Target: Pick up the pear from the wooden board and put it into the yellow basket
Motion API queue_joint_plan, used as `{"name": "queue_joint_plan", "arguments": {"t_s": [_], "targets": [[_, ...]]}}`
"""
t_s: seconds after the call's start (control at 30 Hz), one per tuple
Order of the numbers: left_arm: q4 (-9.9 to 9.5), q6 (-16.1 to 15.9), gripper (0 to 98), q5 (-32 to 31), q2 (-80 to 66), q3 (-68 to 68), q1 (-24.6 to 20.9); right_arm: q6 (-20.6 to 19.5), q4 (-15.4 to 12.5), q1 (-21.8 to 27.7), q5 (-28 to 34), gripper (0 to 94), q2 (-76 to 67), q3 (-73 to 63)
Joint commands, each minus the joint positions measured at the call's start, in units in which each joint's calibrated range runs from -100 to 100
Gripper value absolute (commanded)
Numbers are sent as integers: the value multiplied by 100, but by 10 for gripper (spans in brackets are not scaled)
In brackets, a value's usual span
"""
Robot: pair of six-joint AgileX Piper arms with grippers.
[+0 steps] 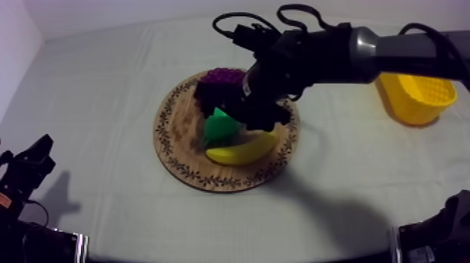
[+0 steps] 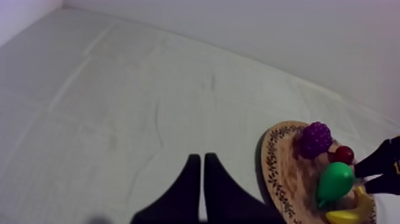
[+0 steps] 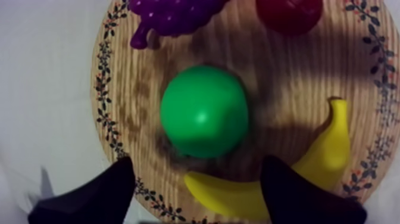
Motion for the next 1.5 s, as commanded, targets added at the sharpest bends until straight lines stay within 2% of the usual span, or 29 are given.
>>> {"name": "queue_joint_plan", "arguments": {"t_s": [0.0, 0.17, 0.3, 0.6, 0.83, 1.1, 1.47], "targets": [[-2, 0, 1, 1, 0, 2, 1, -77, 77, -12, 42, 603, 123, -105], [-2, 1, 1, 1, 0, 2, 1, -174, 245, -25, 77, 595, 401, -394], [-2, 1, 1, 1, 0, 2, 1, -153, 273, -2, 159, 588, 602, -626], [-2, 2, 1, 1, 0, 2, 1, 40, 205, 93, 204, 573, 960, -974], [-2, 2, 1, 1, 0, 2, 1, 369, -8, 86, 216, 570, 1143, -1102], [-2, 1, 1, 1, 0, 2, 1, 526, -49, 33, 244, 567, 1376, -1206], [-2, 0, 1, 1, 0, 2, 1, 379, 157, 62, 346, 541, 1654, -1462]]}}
